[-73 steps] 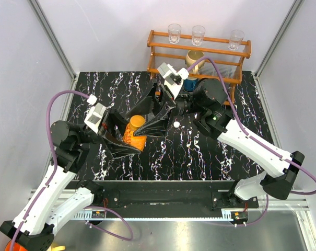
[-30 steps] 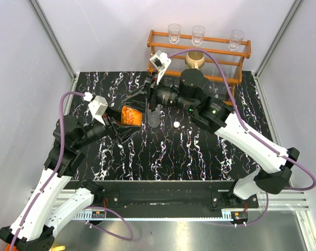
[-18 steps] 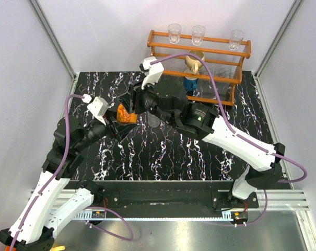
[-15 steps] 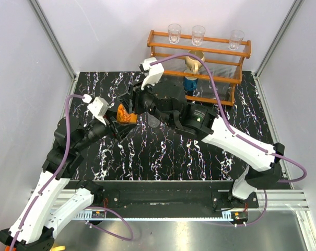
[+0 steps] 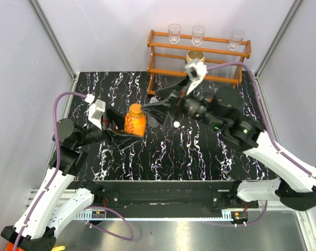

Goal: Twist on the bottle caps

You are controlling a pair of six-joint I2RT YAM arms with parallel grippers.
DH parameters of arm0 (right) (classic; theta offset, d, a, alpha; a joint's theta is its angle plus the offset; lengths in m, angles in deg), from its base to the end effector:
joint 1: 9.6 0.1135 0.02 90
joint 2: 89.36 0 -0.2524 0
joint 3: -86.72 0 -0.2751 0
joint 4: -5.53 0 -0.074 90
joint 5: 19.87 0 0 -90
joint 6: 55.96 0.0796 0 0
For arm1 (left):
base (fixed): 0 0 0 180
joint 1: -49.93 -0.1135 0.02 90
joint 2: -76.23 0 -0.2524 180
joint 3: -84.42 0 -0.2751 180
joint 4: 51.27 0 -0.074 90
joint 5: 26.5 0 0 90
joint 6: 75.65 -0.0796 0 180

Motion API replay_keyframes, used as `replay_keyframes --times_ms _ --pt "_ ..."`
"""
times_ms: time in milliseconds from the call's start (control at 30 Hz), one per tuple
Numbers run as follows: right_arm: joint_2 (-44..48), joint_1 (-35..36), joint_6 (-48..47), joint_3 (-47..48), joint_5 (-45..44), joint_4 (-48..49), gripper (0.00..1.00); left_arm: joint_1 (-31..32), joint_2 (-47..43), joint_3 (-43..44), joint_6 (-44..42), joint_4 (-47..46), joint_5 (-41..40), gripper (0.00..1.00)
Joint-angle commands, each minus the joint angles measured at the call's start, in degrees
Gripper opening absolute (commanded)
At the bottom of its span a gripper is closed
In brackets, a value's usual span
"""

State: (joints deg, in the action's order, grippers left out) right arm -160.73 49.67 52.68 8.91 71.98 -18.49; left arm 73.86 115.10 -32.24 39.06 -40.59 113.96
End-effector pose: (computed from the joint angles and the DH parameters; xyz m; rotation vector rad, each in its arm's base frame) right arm 0.1654 0.2833 0.5118 -0.5664 1.4486 1.1208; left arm 0.1533 -0.1352 0.4156 0.7881 1.3322 -1.2665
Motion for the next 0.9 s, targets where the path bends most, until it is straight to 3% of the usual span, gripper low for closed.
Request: replay_keyframes --times_ms 0,267,500,867 --pt "5.27 -3.98 -0.44 -3.46 21.13 13.51 1.0 -0.1 0.24 -0.29 9.39 -14.43 16.59 0.48" --pt "-0.69 -5.12 -0.36 1.62 43.66 16.6 1.0 0.51 0.94 0.76 11.32 -15.58 20.73 0.48" --pt "-3.77 -5.12 2.72 0.93 48.07 23.45 0.96 0.6 1.21 1.11 11.59 -15.4 21.27 0.48" --pt "-5.53 -5.21 8.96 -2.24 51.85 32.43 0.74 0.51 1.38 1.11 9.4 -13.38 18.1 0.46"
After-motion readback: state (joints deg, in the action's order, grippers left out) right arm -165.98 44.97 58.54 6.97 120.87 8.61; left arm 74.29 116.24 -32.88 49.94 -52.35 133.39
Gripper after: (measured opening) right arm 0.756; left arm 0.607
